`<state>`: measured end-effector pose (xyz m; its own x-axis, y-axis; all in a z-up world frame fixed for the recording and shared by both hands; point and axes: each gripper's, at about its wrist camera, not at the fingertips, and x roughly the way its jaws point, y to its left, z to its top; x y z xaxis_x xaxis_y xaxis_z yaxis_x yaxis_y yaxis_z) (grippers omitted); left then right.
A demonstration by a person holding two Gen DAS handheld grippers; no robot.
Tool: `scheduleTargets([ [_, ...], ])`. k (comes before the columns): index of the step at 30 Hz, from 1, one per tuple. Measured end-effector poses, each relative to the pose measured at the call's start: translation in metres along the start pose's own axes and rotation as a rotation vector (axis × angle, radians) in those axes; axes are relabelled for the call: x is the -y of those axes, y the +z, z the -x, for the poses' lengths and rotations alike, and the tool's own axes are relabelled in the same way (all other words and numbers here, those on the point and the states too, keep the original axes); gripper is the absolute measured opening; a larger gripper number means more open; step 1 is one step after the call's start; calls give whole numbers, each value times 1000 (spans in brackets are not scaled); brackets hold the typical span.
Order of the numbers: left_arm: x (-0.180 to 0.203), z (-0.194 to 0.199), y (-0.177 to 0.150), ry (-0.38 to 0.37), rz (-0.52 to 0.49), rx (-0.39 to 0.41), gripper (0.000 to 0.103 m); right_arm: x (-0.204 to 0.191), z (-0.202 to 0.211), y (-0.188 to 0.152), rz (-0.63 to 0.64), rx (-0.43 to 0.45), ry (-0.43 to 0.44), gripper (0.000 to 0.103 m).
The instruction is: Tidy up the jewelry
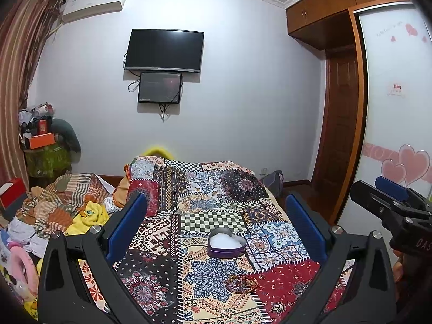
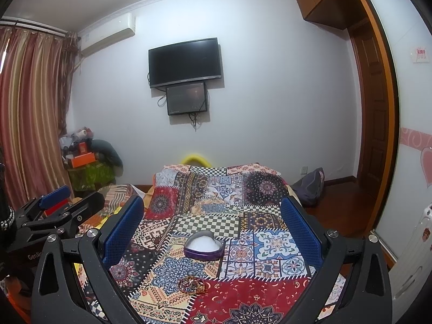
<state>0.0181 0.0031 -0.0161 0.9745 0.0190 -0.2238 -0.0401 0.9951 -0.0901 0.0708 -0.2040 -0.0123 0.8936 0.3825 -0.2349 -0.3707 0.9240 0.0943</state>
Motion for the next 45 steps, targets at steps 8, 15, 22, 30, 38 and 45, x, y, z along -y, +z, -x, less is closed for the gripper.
scheduleTargets([
  [8,-2,-16,-6,7,3,-43,103,5,-17,-11,-11,-52,-12,101],
  [15,-13,-52,-20,14,12,-151,103,23,-51,-31,-24,-166,-43,101],
  [22,-30,-102,-50,-11,65,-342,88,35,-86,-59,-8,-300,-43,100],
  [30,-33,-140,-92,-17,46,-512,63,35,-116,-94,15,-461,24,86],
  [38,-29,-161,-126,-55,45,-650,45,28,-141,-123,16,-602,137,56],
  [45,-26,-166,-138,-84,45,-682,45,25,-158,-137,4,-680,204,42],
])
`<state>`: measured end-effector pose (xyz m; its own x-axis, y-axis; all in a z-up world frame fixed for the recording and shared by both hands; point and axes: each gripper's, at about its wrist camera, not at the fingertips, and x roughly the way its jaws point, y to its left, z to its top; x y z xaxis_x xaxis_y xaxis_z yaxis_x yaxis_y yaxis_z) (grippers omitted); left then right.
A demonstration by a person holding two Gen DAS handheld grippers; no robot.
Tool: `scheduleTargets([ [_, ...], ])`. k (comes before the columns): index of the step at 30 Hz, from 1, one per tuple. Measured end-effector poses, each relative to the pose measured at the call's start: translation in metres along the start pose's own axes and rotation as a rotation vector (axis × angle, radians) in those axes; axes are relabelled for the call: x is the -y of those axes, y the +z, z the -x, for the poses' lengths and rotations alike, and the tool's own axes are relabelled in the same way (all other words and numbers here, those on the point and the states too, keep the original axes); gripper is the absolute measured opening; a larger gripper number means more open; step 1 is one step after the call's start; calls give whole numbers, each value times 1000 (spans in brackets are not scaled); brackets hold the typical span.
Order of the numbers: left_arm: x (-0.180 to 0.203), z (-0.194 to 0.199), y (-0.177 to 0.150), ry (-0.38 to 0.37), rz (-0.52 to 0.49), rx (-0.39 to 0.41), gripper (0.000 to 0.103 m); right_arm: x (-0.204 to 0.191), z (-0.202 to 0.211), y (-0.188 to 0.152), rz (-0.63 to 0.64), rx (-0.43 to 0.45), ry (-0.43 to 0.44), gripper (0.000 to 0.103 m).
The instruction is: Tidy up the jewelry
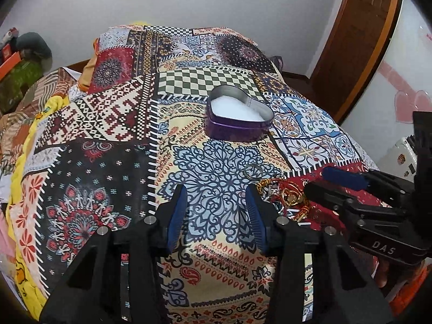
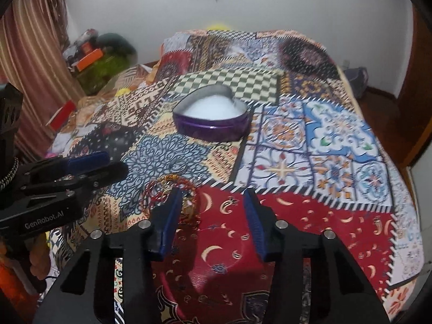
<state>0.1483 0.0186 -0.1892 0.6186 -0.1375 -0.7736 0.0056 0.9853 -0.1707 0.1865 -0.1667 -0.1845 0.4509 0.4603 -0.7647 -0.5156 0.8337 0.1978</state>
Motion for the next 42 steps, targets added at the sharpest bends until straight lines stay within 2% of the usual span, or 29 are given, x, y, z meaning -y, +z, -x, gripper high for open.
scheduleTargets([
  [4,1,-7,-1,-38,5,-24,40,-2,-8,2,3,-18,7,35],
  [8,6,-13,-5,-80,4,-51,32,0,-8,1,-7,-17,4,35],
  [17,22,-26,-13,-81,-22,-69,24,7,-7,-3,-33,-29,4,35],
  [20,23,-27,-13,-74,-28,-66,7,9,-5,-3,-50,-25,9,35],
  [23,23,-27,-13,-58,-32,-61,1,10,-2,-3,-58,-18,10,35],
  [26,21,-22,-11,-53,-27,-44,1,8,3,-2,-51,-15,10,35],
  [35,13,19,-1,-19,-26,85,1,-6,3,-2,7,-23,14,35],
  [42,-12,21,-5,29,15,85,1,-15,-15,-2,26,-66,34,35],
])
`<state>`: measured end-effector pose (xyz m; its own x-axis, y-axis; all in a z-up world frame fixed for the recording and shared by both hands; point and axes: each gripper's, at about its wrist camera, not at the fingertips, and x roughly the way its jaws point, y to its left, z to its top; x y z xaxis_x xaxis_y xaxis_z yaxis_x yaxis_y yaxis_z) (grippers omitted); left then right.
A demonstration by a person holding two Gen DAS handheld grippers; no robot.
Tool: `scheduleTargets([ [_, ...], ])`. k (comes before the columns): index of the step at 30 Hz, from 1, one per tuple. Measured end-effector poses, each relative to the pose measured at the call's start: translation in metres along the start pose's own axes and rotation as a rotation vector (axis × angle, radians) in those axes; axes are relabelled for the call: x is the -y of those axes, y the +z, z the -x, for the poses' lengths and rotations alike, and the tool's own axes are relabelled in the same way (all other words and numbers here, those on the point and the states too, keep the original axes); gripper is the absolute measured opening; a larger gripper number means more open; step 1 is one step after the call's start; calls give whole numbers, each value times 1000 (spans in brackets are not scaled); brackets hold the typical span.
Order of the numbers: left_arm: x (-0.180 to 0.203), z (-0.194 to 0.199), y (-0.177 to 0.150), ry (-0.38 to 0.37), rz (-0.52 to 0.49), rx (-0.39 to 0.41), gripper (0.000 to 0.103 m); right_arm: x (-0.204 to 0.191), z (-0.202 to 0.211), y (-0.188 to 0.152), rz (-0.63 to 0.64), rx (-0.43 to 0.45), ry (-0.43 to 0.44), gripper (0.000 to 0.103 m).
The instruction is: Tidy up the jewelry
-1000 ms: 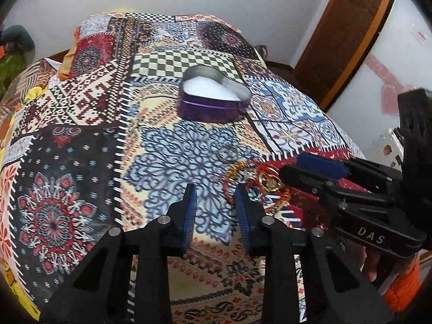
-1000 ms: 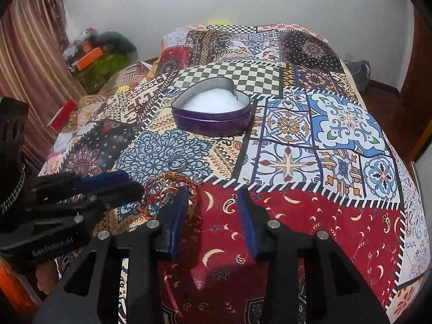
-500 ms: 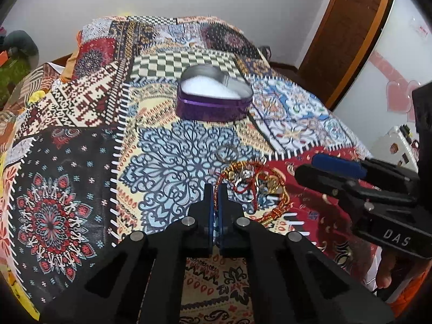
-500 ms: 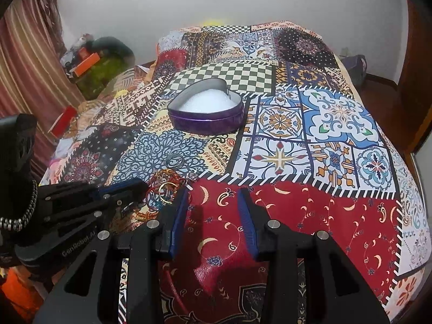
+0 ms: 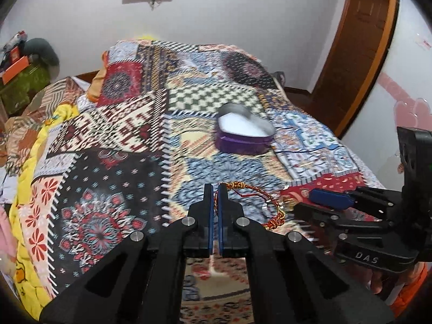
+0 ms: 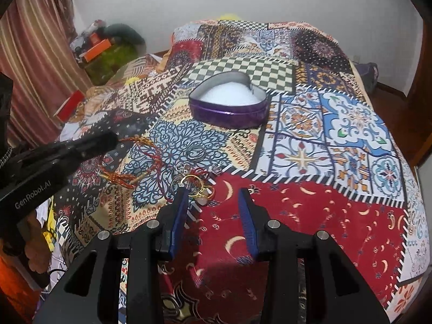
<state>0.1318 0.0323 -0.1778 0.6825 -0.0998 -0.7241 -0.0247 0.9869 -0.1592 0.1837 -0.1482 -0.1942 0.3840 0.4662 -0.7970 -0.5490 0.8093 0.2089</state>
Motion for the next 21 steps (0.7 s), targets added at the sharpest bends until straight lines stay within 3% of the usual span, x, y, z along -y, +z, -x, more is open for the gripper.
scheduleTargets([
  [12,-12,-22,-22,16,-20,-110,3,-16,-11,-1,100,-15,-37,35],
  [14,-10,-21,-21,27,-36,-114,5,-17,-11,-2,110,-14,-35,23],
  [19,-11,-20,-22,23,-29,-127,12,-17,-9,-2,113,-11,-36,16],
  [21,-13,-20,-23,26,-18,-133,20,-17,-8,-3,109,-11,-32,16],
])
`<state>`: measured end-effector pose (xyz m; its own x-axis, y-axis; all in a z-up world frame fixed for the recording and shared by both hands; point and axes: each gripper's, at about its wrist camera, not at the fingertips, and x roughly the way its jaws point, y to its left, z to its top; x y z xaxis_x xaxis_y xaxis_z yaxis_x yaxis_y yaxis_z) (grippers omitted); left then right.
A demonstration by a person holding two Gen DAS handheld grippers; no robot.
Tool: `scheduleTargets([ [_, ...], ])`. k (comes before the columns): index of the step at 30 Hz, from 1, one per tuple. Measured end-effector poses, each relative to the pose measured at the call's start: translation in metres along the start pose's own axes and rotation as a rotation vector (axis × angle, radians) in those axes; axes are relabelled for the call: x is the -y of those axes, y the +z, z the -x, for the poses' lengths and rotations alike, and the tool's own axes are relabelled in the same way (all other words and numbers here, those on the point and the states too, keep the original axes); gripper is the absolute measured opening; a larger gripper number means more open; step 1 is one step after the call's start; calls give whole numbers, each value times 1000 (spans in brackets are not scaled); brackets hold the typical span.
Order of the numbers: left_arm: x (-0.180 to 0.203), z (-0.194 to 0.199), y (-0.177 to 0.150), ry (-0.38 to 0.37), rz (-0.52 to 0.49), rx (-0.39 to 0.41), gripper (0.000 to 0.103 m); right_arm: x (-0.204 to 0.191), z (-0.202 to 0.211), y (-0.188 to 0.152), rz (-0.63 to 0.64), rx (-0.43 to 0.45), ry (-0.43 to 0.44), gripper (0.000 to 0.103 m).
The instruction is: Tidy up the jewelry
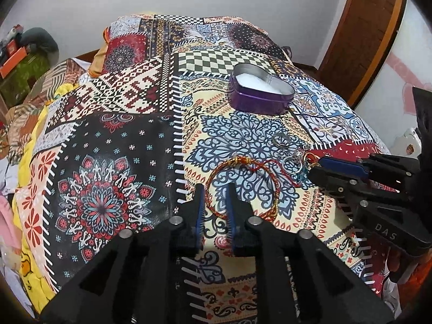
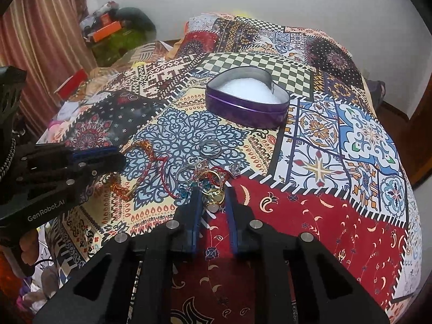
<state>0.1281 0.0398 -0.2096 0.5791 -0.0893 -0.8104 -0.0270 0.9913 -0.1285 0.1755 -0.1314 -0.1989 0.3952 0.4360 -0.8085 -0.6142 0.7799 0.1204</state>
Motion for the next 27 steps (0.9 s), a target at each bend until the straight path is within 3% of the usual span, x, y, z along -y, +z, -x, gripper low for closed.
scheduleTargets([
  [7,-9,-5,-7,-57,66,-20,23,-2,4,1,-5,-20,1,16],
  [11,-10,-7,-7,-67,80,-17,23,0,-2,7,-29,-37,17,22],
  [17,-8,-8,-6,-64,66,-4,23,0,-9,12,-26,-33,6,22],
  [23,-6,-6,-3,-56,56,20,4,0,-11,14,-19,-23,30,22],
  [27,-5,-5,0,-58,51,31,1,-1,-9,14,-14,-10,31,17],
])
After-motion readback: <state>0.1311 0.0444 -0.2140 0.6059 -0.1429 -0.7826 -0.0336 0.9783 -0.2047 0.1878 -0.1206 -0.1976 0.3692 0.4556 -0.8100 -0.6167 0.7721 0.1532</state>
